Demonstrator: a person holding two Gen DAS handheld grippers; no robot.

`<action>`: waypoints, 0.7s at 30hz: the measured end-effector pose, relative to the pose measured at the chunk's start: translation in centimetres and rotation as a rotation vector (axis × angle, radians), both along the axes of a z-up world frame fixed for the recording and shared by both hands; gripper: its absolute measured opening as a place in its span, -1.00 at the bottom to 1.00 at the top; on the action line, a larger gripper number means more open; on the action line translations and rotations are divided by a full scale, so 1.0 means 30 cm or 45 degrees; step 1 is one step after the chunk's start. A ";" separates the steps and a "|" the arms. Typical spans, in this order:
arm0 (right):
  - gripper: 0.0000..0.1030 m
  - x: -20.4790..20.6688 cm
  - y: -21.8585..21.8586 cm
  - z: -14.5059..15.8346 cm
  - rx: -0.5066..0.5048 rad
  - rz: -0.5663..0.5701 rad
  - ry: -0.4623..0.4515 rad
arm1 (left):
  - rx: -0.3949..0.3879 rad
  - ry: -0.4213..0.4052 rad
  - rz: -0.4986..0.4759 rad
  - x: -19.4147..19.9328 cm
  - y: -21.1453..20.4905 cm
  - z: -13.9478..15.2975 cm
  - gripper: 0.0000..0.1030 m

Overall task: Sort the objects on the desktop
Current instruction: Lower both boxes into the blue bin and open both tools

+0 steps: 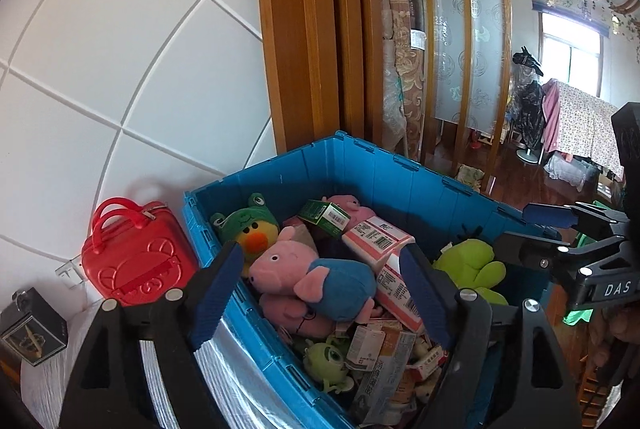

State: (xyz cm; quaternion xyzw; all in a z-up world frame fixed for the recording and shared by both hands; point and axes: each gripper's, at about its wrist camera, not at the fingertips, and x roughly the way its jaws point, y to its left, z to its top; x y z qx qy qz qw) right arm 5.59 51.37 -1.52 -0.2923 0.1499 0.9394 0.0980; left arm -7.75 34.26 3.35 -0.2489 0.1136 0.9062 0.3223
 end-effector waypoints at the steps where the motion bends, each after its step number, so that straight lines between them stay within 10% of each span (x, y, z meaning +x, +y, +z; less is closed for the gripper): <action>1: 0.98 -0.005 -0.007 0.000 -0.001 0.002 -0.002 | 0.007 -0.007 0.015 0.002 -0.018 0.001 0.55; 21: 1.00 -0.108 -0.487 0.065 0.040 0.379 -0.062 | -0.036 -0.064 0.529 0.183 -0.593 -0.021 0.55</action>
